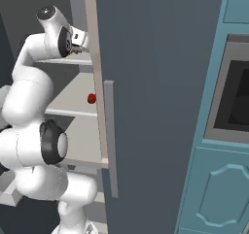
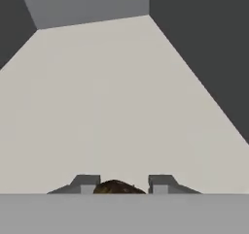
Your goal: Take the bell pepper and mushroom out of the freezer and place them in the tupperware container on the counter. Then put the tupperware containing the vegetables back in the freezer.
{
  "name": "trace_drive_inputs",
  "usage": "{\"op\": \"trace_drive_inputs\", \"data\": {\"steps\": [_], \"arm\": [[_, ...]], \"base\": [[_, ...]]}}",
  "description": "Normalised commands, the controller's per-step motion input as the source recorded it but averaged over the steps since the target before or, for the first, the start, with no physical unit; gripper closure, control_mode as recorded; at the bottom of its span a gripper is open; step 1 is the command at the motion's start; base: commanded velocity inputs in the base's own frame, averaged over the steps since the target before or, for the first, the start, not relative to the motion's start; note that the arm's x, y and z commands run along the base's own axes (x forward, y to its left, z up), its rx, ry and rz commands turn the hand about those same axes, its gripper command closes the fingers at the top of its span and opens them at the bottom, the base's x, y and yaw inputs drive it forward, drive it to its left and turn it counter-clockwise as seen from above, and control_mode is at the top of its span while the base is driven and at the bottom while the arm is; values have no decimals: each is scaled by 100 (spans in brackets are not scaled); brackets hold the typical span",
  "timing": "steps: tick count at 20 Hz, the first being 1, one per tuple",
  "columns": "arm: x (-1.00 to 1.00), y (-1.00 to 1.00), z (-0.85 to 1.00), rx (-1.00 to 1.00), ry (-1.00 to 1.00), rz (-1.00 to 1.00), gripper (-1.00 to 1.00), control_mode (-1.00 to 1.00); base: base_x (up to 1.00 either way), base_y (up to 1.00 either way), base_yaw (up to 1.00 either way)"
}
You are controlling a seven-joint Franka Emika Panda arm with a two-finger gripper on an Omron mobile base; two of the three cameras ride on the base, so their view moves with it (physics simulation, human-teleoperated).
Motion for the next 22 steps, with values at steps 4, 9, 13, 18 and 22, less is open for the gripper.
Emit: {"op": "trace_drive_inputs", "data": {"steps": [4,9,13,18,22], "arm": [[-100,-22,40,0,-3,-2,100,-100],[-100,-22,30,1,6,-5,100,-100],[-100,-15,2,0,13,-3,100,-100],[-97,-16,-12,0,16,0,100,-100],[-79,-27,-31,0,19,0,100,-100]], "base": [[0,0,0],[0,0,0],[0,0,0],[0,0,0],[0,0,0]]}}
